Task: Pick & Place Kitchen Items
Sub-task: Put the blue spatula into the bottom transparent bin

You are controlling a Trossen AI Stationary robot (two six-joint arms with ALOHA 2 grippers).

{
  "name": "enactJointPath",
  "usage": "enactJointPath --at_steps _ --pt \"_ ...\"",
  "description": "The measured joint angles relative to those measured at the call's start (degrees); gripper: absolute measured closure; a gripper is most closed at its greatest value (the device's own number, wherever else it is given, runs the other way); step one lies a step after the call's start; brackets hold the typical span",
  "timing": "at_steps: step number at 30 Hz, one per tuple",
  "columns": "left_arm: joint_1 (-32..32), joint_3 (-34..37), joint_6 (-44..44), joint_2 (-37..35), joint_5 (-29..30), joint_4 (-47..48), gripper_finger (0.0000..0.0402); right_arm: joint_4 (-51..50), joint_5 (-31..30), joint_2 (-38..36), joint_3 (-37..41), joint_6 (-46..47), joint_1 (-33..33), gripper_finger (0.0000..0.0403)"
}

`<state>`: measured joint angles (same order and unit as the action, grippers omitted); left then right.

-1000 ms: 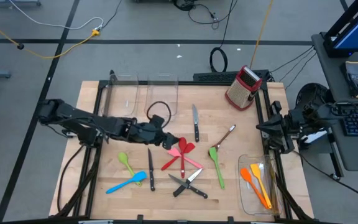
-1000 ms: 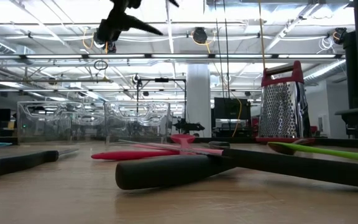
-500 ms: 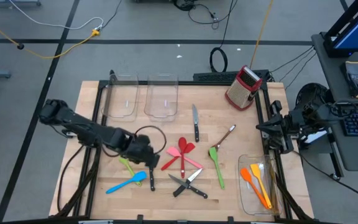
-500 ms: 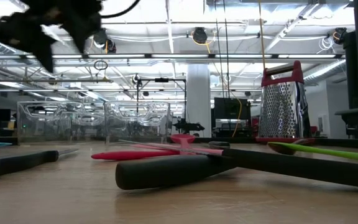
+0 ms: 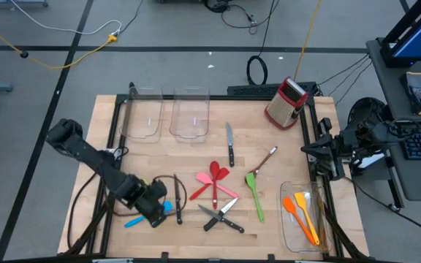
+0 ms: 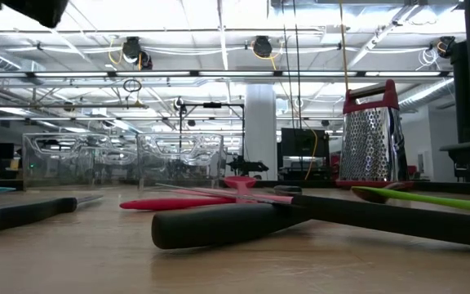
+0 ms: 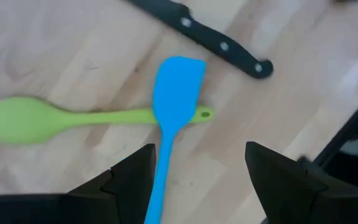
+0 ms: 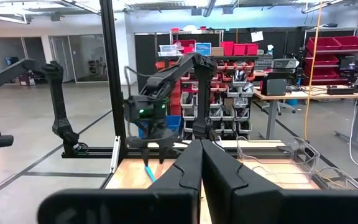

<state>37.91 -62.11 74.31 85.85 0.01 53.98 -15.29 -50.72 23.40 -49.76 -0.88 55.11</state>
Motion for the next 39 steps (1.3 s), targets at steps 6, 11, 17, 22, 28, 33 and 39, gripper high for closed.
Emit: enactJointPath --at_steps 6,11,17,22,28,33,39 --pt "4.9 0.0 -5.1 7.0 -3.4 -0.1 0.0149 0.0 0.0 0.0 0.0 0.2 0.0 0.0403" --pt "7.7 0.0 -5.6 11.0 -4.5 -0.1 0.0149 0.1 -0.1 0.0 0.0 0.2 0.0 0.0403" --pt "9.4 0.0 -3.1 11.6 0.8 0.1 0.0149 0.3 -0.1 0.0 0.0 0.2 0.0 0.0403" --pt "10.2 1.1 -1.9 11.6 3.1 0.1 0.0149 0.3 -0.1 0.0 0.0 0.9 0.0 0.0403" --pt "10.4 5.7 0.4 11.6 2.6 -3.4 0.0149 0.2 -0.1 0.0 0.0 1.7 0.0 0.0403" --pt "10.1 10.0 0.4 11.3 2.4 -12.8 0.0149 0.2 -0.1 0.0 0.0 1.8 0.0 0.0403" --pt "10.1 12.0 0.2 11.2 2.8 -14.4 0.0178 0.1 -0.2 0.0 0.0 4.2 0.0 0.0403"
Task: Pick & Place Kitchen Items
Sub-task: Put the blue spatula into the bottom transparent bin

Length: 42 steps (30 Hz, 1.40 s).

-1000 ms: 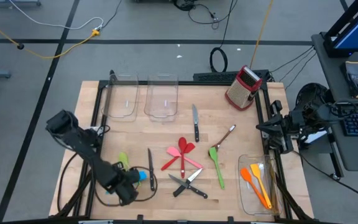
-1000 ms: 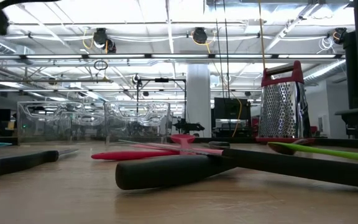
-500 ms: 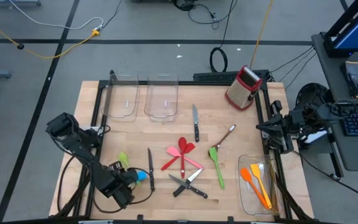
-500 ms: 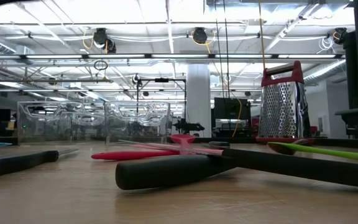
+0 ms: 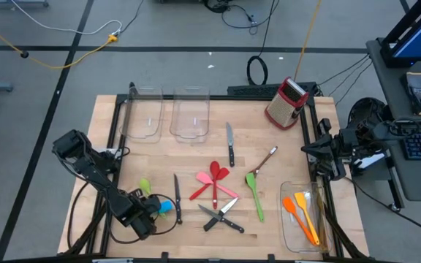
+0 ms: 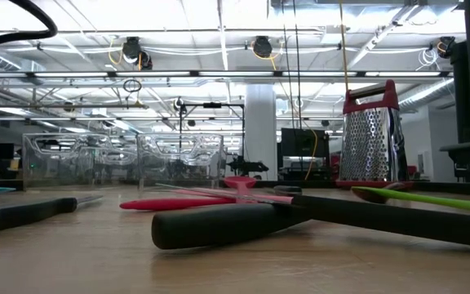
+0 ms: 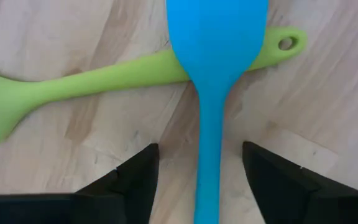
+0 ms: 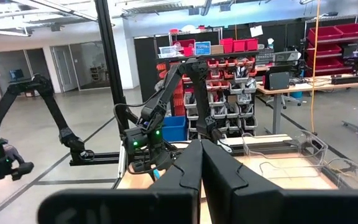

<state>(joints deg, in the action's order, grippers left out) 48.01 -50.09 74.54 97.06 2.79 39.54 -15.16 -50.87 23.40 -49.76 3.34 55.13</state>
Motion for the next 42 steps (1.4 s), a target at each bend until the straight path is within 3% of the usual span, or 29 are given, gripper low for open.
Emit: enactJointPath --at_steps 13,24,34,37,42 --pt "-0.2 0.1 2.7 0.1 -0.9 0.5 0.0384 -0.1 0.0 0.0 0.0 0.5 0.0 0.0403" --pt "-0.2 0.1 7.0 -3.6 -3.5 1.4 0.039 -0.1 0.0 0.0 0.0 0.5 0.0 0.0403" --pt "-0.5 -0.1 10.4 -18.9 -4.6 2.7 0.039 -0.1 0.0 0.0 0.0 0.3 0.0 0.0403" --pt "-1.3 -0.1 10.8 -24.1 0.5 0.2 0.039 -0.1 0.0 0.0 0.0 0.3 0.0 0.0403" --pt "-2.9 -0.2 7.6 -30.8 15.3 -8.7 0.039 -0.1 0.0 0.0 0.0 0.3 0.0 0.0403"
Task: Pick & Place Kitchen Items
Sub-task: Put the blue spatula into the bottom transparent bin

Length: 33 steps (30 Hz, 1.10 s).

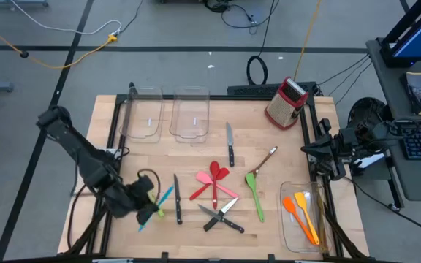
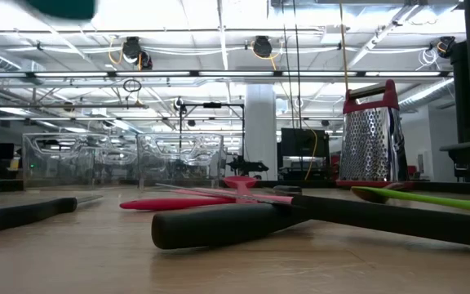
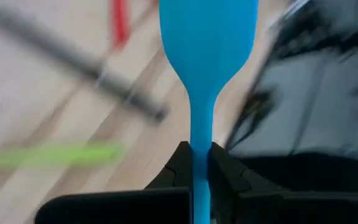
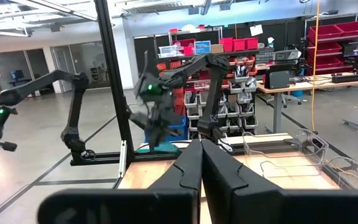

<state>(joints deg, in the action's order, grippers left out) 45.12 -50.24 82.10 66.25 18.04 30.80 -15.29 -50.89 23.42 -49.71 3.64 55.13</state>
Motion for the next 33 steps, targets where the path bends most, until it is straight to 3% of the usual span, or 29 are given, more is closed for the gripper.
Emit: enactJointPath --at_steps 3,7,19,33 --pt "-1.5 0.0 -5.5 -2.5 7.0 -5.4 0.039 0.0 0.0 0.0 0.0 0.0 0.0 0.0403" --pt "-4.3 -0.1 -13.9 -3.5 10.4 -14.1 0.039 -0.1 0.0 0.0 0.0 -0.5 0.0 0.0403" --pt "-12.4 -0.1 -34.2 -3.5 10.5 -36.4 0.0401 -0.5 0.0 0.0 0.0 -1.4 0.0 0.0403" --pt "-19.6 -0.1 -42.8 -3.6 9.0 -44.8 0.0401 -0.4 0.0 0.0 0.0 -1.3 0.0 0.0403"
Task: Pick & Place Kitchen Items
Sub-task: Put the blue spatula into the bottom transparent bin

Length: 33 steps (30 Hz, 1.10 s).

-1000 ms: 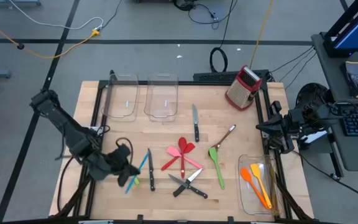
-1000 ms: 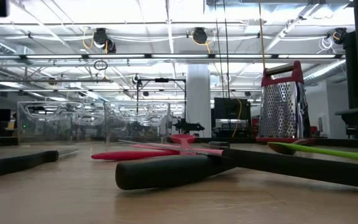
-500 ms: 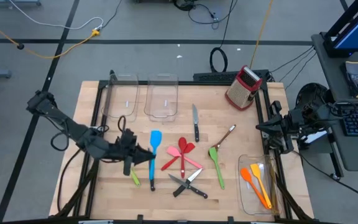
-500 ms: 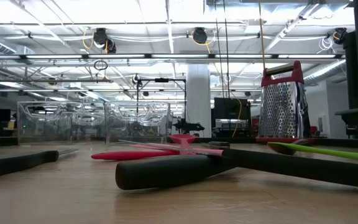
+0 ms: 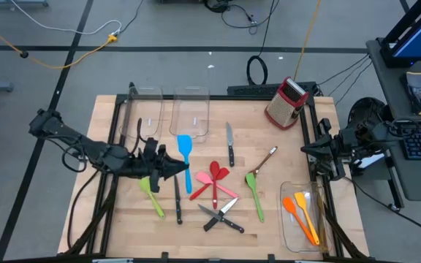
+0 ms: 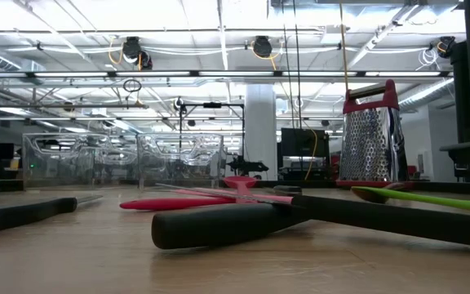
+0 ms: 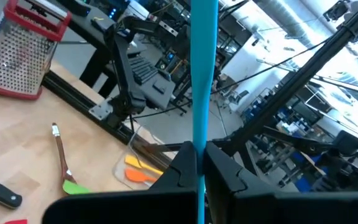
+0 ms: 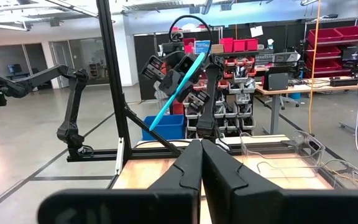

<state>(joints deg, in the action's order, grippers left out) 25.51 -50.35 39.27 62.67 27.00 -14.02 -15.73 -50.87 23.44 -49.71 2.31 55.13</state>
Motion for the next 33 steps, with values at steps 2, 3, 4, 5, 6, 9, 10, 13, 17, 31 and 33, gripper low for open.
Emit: enactJointPath --at_steps 2,3,4,5,6,9,10,13,17,31,33 --pt "-0.5 0.0 0.0 0.0 -0.1 0.0 0.0401 0.0 0.0 0.0 0.0 0.0 0.0 0.0403" --pt "-0.7 0.0 0.0 0.0 -0.1 -0.1 0.0401 0.0 0.0 0.0 0.0 0.0 0.0 0.0403" --pt "-1.0 0.0 -0.1 0.0 -0.2 -0.3 0.0401 0.0 0.0 0.1 0.0 0.0 0.0 0.0403" --pt "-1.4 0.0 -0.2 0.0 -0.3 -1.0 0.0401 0.0 0.0 0.4 0.0 0.1 0.0 0.0403" --pt "-1.8 0.0 -0.2 0.0 -0.4 -1.8 0.0401 0.0 0.0 0.7 0.0 0.6 0.0 0.0403" --pt "-3.3 0.0 -1.5 0.8 0.1 -6.5 0.0401 0.1 0.0 2.7 0.0 2.5 0.0 0.0403" --pt "-4.1 -0.1 -2.3 1.5 0.1 -8.5 0.0401 0.5 -0.1 3.6 0.0 2.7 0.0 0.0403" --pt "-5.9 -0.1 -3.4 4.1 -0.9 -13.2 0.0401 1.8 -0.2 6.9 0.0 2.8 0.0 0.04" --pt "-8.9 -0.1 -3.0 8.9 -5.2 -18.6 0.0401 5.2 -2.5 11.8 0.0 2.7 -1.4 0.0388" --pt "-15.7 -13.0 -9.6 26.6 -21.5 -22.7 0.0401 15.0 3.1 24.8 0.0 5.8 -13.1 0.0307" --pt "-16.0 -15.8 -11.5 28.6 -22.5 -20.9 0.0401 15.0 3.1 25.8 0.0 6.7 -14.7 0.0289"
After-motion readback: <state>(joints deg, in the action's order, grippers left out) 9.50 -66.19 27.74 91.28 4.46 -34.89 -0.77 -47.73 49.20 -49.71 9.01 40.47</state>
